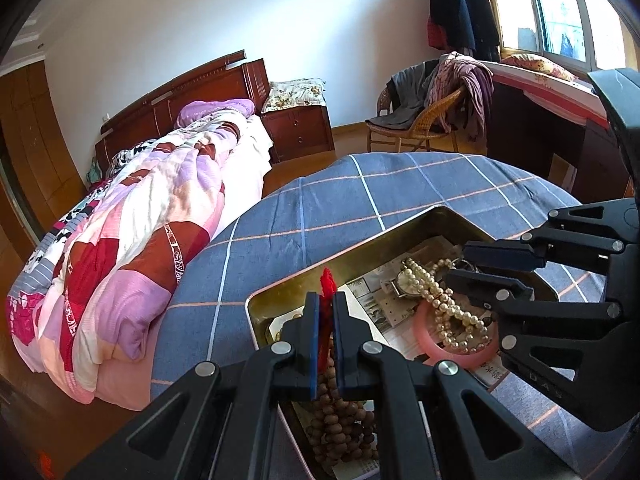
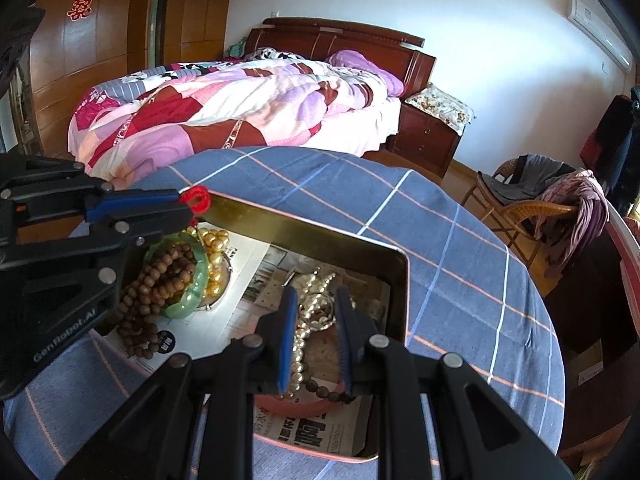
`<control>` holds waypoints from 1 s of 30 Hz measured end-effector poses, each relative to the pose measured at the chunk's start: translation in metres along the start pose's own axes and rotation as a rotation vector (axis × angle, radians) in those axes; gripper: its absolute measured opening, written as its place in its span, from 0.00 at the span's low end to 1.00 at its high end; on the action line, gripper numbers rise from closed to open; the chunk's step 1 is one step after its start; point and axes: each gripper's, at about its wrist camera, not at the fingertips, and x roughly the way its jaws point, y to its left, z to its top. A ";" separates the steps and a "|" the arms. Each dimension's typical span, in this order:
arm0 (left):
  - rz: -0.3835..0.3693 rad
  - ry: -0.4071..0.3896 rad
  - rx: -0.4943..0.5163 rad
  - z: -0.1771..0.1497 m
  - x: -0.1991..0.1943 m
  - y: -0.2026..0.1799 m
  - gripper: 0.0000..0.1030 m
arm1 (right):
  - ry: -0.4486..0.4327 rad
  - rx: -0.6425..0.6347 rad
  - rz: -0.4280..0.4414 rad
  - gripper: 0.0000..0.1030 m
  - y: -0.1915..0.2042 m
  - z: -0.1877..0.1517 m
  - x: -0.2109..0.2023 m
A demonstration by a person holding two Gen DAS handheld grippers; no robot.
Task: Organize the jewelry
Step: 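Lower the red cord and silver ring into the tin and open both tools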
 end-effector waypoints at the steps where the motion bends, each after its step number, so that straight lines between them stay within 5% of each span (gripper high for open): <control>1: 0.000 0.002 0.000 0.000 0.001 0.000 0.05 | 0.000 0.001 -0.002 0.20 0.000 0.000 0.000; 30: 0.010 0.005 -0.032 -0.009 0.007 0.004 0.06 | 0.004 0.033 -0.014 0.21 -0.003 -0.003 0.006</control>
